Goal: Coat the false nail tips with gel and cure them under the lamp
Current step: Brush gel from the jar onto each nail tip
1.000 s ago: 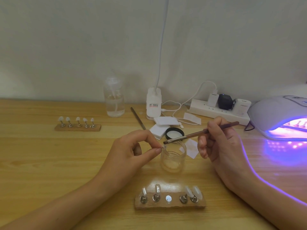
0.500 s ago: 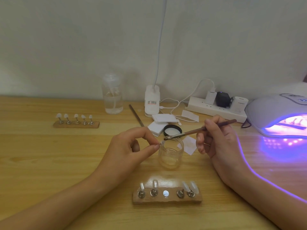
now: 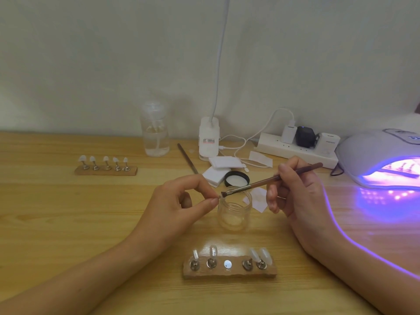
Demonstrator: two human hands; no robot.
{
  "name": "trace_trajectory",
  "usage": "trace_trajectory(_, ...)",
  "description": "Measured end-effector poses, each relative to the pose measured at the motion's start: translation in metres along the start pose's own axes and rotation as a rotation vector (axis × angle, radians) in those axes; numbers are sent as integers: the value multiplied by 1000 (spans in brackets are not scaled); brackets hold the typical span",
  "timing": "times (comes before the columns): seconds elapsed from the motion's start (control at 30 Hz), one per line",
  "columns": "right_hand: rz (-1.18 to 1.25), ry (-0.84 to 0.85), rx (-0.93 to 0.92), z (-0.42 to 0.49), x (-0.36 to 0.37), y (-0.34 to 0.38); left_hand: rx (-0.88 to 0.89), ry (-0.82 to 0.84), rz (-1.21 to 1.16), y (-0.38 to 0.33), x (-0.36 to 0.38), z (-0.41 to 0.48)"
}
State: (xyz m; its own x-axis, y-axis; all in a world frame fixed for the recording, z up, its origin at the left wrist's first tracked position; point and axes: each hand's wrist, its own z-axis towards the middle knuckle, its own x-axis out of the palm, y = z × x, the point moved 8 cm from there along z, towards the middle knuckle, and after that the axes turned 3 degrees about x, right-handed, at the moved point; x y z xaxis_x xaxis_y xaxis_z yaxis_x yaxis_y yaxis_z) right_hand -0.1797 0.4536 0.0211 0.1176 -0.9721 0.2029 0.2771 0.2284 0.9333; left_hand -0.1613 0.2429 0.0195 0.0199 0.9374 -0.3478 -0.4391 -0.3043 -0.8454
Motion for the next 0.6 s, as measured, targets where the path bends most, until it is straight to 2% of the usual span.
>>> trace_trajectory(0.1,9,-49,18,1,-6,-1,-4,4,-4,1,0,-1)
trace_trajectory(0.27,30,3,19,1,-1,-3,-5,11,-10,1,0,-1)
trace_trajectory(0.43,28,-52,28,1,-8,-2,-8,20,-12,1,1,0)
trace_trajectory(0.6,14,-3,18,1,-1,-2,-5,31,-27,0,1,-1)
